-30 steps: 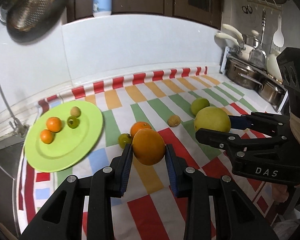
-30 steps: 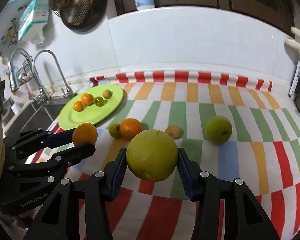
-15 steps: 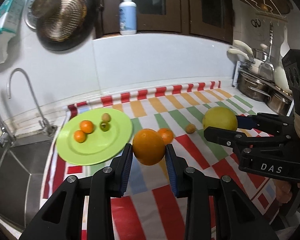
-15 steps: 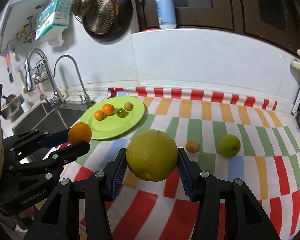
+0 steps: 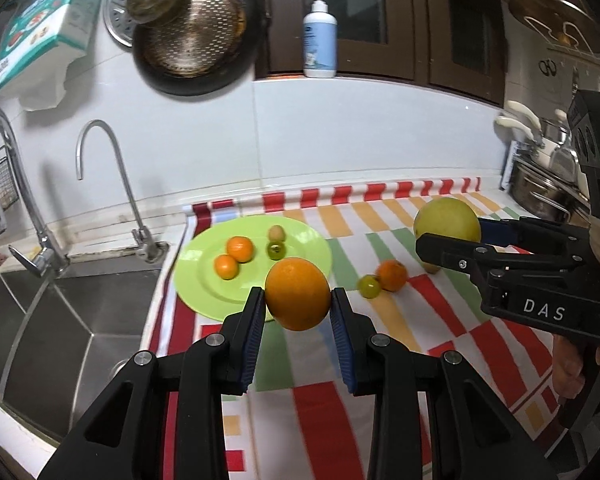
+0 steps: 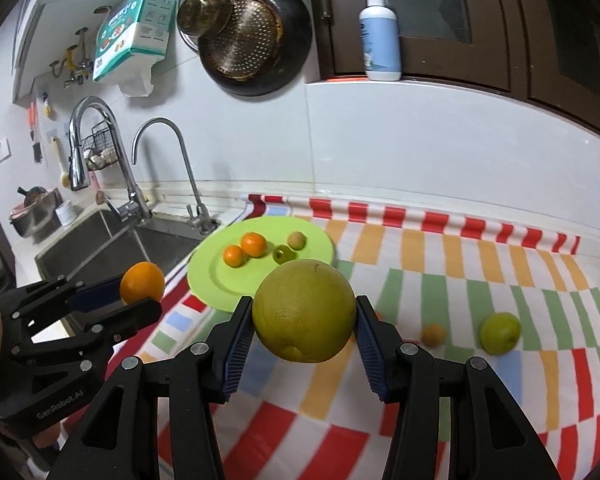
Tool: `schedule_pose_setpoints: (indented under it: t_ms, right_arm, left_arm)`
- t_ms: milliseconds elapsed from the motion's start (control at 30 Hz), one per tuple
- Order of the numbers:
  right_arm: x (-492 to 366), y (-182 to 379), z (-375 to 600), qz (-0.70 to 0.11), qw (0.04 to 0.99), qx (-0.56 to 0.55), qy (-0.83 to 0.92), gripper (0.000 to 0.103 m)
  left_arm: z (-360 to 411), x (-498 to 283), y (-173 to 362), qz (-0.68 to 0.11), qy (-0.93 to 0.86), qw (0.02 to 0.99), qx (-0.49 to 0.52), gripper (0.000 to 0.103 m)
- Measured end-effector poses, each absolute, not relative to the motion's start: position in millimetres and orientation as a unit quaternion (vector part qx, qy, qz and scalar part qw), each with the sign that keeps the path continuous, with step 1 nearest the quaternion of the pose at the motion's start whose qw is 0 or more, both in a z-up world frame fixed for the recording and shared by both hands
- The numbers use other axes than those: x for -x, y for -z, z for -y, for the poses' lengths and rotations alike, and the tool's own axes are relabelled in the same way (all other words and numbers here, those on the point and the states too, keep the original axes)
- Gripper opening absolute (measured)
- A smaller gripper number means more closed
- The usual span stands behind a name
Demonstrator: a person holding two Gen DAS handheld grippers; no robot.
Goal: Organize fruits
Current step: 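Grasp an orange with the left tool while the right tool grasps a yellow pomelo, then carry the orange and pomelo over the green plate and open both tools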
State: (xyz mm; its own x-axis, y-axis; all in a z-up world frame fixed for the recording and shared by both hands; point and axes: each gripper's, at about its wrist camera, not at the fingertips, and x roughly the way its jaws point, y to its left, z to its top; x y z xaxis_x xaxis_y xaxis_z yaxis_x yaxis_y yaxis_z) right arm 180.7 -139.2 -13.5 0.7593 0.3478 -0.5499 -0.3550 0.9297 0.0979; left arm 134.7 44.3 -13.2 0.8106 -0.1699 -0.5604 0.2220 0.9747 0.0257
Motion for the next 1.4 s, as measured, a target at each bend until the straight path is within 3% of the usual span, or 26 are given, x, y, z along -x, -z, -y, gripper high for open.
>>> schedule_pose_setpoints:
  t_ms: [733, 1400]
  right_arm:
    - [-282, 5, 60, -0.307, 0.921, 0.042, -0.237, 0.05]
    - [-400, 50, 4, -0.367, 0.894, 0.082, -0.243, 0.05]
  left_arm:
    - [-97, -217, 4, -0.267, 0.062, 0.961, -0.048, 0.033]
    - [-119, -314, 54, -0.327, 0.065, 0.941, -0.052, 0.033]
